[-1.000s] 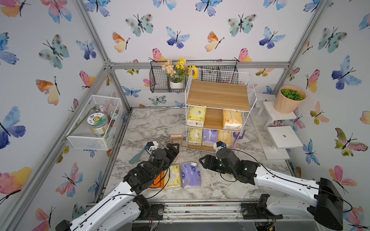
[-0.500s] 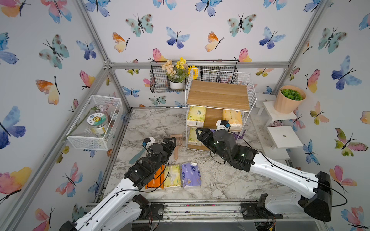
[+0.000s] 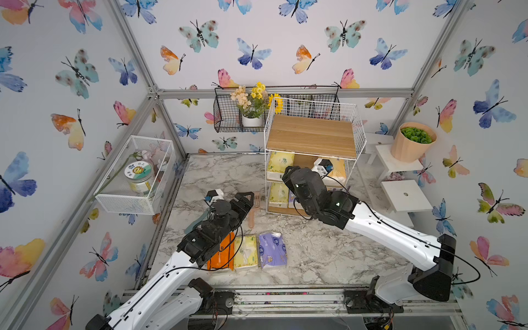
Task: Remove the tissue boxes from the shelf
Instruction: Pick up a box of tissues from the shelf.
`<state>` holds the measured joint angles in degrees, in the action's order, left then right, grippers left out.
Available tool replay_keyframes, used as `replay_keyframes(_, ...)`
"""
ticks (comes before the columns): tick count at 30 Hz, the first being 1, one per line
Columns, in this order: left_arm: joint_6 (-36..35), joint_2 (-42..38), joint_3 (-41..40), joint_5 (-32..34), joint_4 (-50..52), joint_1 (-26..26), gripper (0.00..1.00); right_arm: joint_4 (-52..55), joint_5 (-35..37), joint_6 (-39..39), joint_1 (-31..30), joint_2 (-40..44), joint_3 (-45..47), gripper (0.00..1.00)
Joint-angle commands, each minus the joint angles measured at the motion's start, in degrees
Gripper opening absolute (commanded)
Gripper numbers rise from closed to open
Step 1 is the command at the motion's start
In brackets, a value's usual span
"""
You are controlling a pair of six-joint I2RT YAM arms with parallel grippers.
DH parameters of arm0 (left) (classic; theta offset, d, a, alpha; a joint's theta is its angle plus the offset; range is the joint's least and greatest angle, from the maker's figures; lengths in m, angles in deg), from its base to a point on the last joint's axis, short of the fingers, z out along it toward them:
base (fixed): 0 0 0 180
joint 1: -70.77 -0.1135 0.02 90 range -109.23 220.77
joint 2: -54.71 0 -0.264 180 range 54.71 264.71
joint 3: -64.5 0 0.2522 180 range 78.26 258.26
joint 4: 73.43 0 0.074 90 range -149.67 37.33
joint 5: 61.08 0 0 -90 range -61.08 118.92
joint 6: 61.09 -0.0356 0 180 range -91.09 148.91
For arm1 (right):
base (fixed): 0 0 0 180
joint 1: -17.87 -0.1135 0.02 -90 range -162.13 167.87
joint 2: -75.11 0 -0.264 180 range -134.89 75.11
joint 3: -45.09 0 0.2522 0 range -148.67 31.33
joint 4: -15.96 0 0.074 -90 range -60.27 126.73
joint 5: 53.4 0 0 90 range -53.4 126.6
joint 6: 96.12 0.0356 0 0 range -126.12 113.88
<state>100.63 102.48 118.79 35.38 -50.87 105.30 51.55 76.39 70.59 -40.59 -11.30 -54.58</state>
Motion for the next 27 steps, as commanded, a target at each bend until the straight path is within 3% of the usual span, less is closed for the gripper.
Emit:
replay_keyframes(1, -1.41, 0.3, 0.34, -2.95, -0.91, -0.33, 0.85, 5.99, 4.28, -1.62, 0.46, -1.82, -1.48, 0.56)
replay_keyframes(7, -2.11, -0.3, -0.16, -3.96, -1.67, -0.68, 0.85, 0.76, -0.97, -5.19, 2.3, -2.56, -0.39, 0.53)
replay_keyframes(27, -2.97, -1.62, -1.32, -6.06, -2.21, -1.93, 0.85, -9.07, -2.22, -7.05, 3.69, -5.5, 3.0, 0.45)
